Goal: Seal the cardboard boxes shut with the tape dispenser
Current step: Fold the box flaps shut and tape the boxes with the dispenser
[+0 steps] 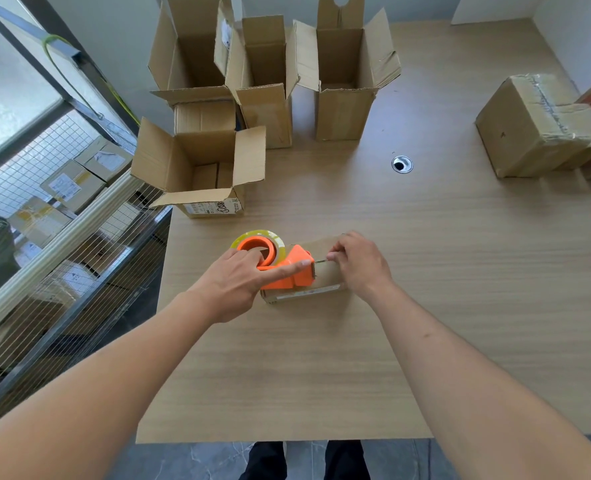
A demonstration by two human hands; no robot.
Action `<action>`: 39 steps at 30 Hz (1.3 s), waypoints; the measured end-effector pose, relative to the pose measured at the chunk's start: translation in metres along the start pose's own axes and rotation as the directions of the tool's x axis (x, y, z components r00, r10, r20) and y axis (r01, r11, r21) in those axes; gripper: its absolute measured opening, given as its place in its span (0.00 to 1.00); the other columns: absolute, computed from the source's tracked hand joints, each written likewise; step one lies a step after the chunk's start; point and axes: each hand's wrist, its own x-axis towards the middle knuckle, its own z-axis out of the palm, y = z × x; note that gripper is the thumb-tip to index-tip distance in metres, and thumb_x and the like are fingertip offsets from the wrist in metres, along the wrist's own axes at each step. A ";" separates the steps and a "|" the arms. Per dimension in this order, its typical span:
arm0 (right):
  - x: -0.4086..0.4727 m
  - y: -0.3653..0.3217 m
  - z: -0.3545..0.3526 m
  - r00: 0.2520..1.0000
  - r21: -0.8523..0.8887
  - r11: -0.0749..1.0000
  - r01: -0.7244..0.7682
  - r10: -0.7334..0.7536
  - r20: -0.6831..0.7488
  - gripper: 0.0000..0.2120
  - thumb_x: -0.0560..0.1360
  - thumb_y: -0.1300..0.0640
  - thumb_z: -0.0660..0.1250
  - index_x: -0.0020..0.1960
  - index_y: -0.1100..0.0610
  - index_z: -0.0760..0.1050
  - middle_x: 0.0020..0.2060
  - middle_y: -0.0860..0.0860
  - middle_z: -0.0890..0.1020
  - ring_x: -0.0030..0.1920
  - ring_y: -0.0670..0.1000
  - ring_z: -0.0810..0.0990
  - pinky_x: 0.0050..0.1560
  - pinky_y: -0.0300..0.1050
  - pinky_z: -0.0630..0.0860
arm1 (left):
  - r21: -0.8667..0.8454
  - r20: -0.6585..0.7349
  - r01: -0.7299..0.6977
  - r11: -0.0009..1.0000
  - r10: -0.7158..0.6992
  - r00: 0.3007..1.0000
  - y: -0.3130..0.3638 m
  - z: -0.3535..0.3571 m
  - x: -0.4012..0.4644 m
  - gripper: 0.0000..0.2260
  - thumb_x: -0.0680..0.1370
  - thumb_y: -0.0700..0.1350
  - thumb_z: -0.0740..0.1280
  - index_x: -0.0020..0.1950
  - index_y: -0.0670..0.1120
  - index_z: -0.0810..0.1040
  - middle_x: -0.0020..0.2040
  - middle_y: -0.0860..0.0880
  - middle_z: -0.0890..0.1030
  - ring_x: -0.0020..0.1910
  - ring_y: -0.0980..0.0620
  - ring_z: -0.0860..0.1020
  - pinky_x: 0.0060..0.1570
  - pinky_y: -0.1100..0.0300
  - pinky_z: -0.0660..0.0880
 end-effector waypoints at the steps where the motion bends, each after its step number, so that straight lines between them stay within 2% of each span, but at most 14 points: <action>1: 0.002 0.004 -0.006 1.000 0.012 1.000 0.026 -0.026 -0.003 0.06 0.78 0.57 0.71 0.42 0.52 0.79 0.46 0.51 0.79 0.49 0.54 0.78 0.49 0.50 0.74 | -0.026 0.011 0.023 0.999 -0.023 1.000 -0.001 -0.001 0.000 0.40 0.83 0.39 0.58 0.77 0.71 0.36 0.45 0.48 0.68 0.41 0.46 0.68 0.48 0.53 0.67; 4: 0.002 0.026 -0.024 1.000 0.085 0.996 0.013 -0.012 -0.011 0.06 0.76 0.62 0.72 0.41 0.58 0.78 0.43 0.54 0.81 0.47 0.57 0.80 0.50 0.50 0.75 | -0.057 0.046 0.053 0.997 -0.051 0.998 -0.003 -0.001 0.000 0.39 0.83 0.40 0.58 0.77 0.71 0.36 0.46 0.48 0.68 0.41 0.45 0.68 0.47 0.51 0.67; 7: -0.002 0.049 -0.039 0.985 0.246 0.954 -0.173 0.164 0.058 0.08 0.79 0.63 0.69 0.41 0.56 0.76 0.39 0.53 0.84 0.44 0.56 0.84 0.51 0.55 0.82 | -0.041 0.072 0.075 0.996 -0.072 0.995 0.003 -0.001 0.006 0.40 0.82 0.39 0.58 0.77 0.71 0.36 0.46 0.47 0.67 0.41 0.46 0.67 0.46 0.50 0.70; 10: -0.007 0.051 -0.039 0.938 0.542 0.766 -0.346 0.282 0.200 0.07 0.81 0.66 0.65 0.44 0.60 0.74 0.39 0.56 0.82 0.40 0.51 0.84 0.49 0.50 0.85 | -0.028 0.106 0.099 0.995 -0.096 0.990 0.010 -0.001 0.013 0.43 0.81 0.38 0.58 0.76 0.73 0.34 0.46 0.46 0.67 0.41 0.46 0.67 0.46 0.49 0.71; 12: -0.005 0.048 -0.036 0.924 0.615 0.693 -0.376 0.331 0.193 0.06 0.81 0.66 0.65 0.45 0.61 0.75 0.39 0.58 0.81 0.38 0.49 0.83 0.47 0.47 0.85 | -0.017 0.119 0.109 0.994 -0.107 0.987 0.015 -0.002 0.016 0.43 0.80 0.38 0.58 0.75 0.73 0.33 0.47 0.46 0.67 0.42 0.46 0.67 0.47 0.48 0.71; 20: 0.014 0.061 -0.033 0.940 0.376 0.862 -0.339 0.295 0.171 0.07 0.78 0.62 0.70 0.41 0.56 0.78 0.33 0.52 0.83 0.40 0.52 0.87 0.51 0.62 0.83 | 0.013 0.129 0.132 0.991 -0.133 0.983 0.025 -0.001 0.016 0.43 0.81 0.39 0.58 0.74 0.73 0.30 0.50 0.46 0.67 0.45 0.46 0.66 0.49 0.51 0.67; 23: 0.018 0.065 -0.026 0.933 0.347 0.867 -0.359 0.320 0.165 0.08 0.78 0.62 0.71 0.41 0.56 0.78 0.33 0.52 0.84 0.39 0.51 0.87 0.51 0.62 0.83 | 0.010 0.115 0.131 0.991 -0.132 0.985 0.026 0.000 0.015 0.44 0.81 0.39 0.58 0.74 0.73 0.31 0.50 0.46 0.67 0.46 0.46 0.66 0.49 0.51 0.68; 29: 0.021 0.064 -0.014 0.927 0.386 0.843 -0.375 0.349 0.139 0.07 0.77 0.64 0.72 0.40 0.57 0.80 0.33 0.53 0.85 0.40 0.56 0.87 0.49 0.60 0.84 | 0.010 0.118 0.121 0.993 -0.121 0.986 0.023 0.006 0.016 0.44 0.81 0.39 0.60 0.75 0.72 0.32 0.50 0.46 0.67 0.46 0.46 0.66 0.51 0.49 0.70; 32: 0.020 0.062 -0.003 0.917 0.386 0.837 -0.388 0.392 0.074 0.03 0.75 0.57 0.75 0.44 0.51 0.83 0.34 0.49 0.86 0.37 0.52 0.84 0.50 0.58 0.83 | 0.011 0.117 0.119 0.993 -0.119 0.986 0.022 0.007 0.017 0.44 0.81 0.39 0.60 0.76 0.72 0.33 0.49 0.47 0.67 0.46 0.46 0.67 0.50 0.49 0.70; 33: 0.019 0.065 -0.002 0.909 0.352 0.845 -0.403 0.415 0.046 0.07 0.73 0.51 0.78 0.50 0.50 0.84 0.39 0.49 0.87 0.41 0.50 0.84 0.55 0.56 0.82 | 0.012 0.120 0.120 0.993 -0.121 0.985 0.022 0.007 0.017 0.44 0.81 0.38 0.60 0.76 0.72 0.33 0.49 0.47 0.67 0.46 0.46 0.67 0.49 0.49 0.70; 35: 0.015 0.074 -0.001 0.867 0.303 0.825 -0.476 0.497 0.009 0.29 0.63 0.40 0.82 0.61 0.47 0.81 0.50 0.50 0.85 0.54 0.51 0.82 0.60 0.54 0.80 | 0.006 0.126 0.121 0.993 -0.121 0.985 0.022 0.007 0.017 0.44 0.81 0.38 0.60 0.76 0.72 0.33 0.50 0.47 0.67 0.46 0.46 0.67 0.50 0.49 0.70; 36: 0.013 0.077 -0.001 0.856 0.313 0.812 -0.493 0.517 0.007 0.31 0.61 0.40 0.83 0.61 0.46 0.81 0.52 0.50 0.84 0.55 0.52 0.82 0.58 0.53 0.80 | 0.005 0.123 0.122 0.992 -0.122 0.985 0.023 0.007 0.016 0.44 0.81 0.38 0.60 0.76 0.72 0.33 0.50 0.47 0.67 0.46 0.46 0.67 0.51 0.49 0.70; 38: 0.008 0.071 0.002 0.873 0.286 0.832 -0.475 0.487 0.034 0.17 0.67 0.51 0.80 0.55 0.47 0.84 0.47 0.49 0.83 0.50 0.52 0.83 0.52 0.44 0.78 | 0.009 0.118 0.123 0.992 -0.123 0.985 0.023 0.007 0.016 0.44 0.81 0.38 0.59 0.76 0.72 0.33 0.50 0.47 0.67 0.47 0.45 0.67 0.51 0.48 0.70; 39: 0.006 0.064 0.006 0.892 0.263 0.862 -0.434 0.452 -0.007 0.11 0.71 0.56 0.75 0.53 0.48 0.84 0.45 0.49 0.83 0.48 0.52 0.82 0.49 0.41 0.75 | 0.008 0.119 0.123 0.992 -0.123 0.985 0.022 0.007 0.016 0.44 0.81 0.39 0.59 0.75 0.72 0.33 0.50 0.46 0.67 0.47 0.45 0.67 0.51 0.48 0.70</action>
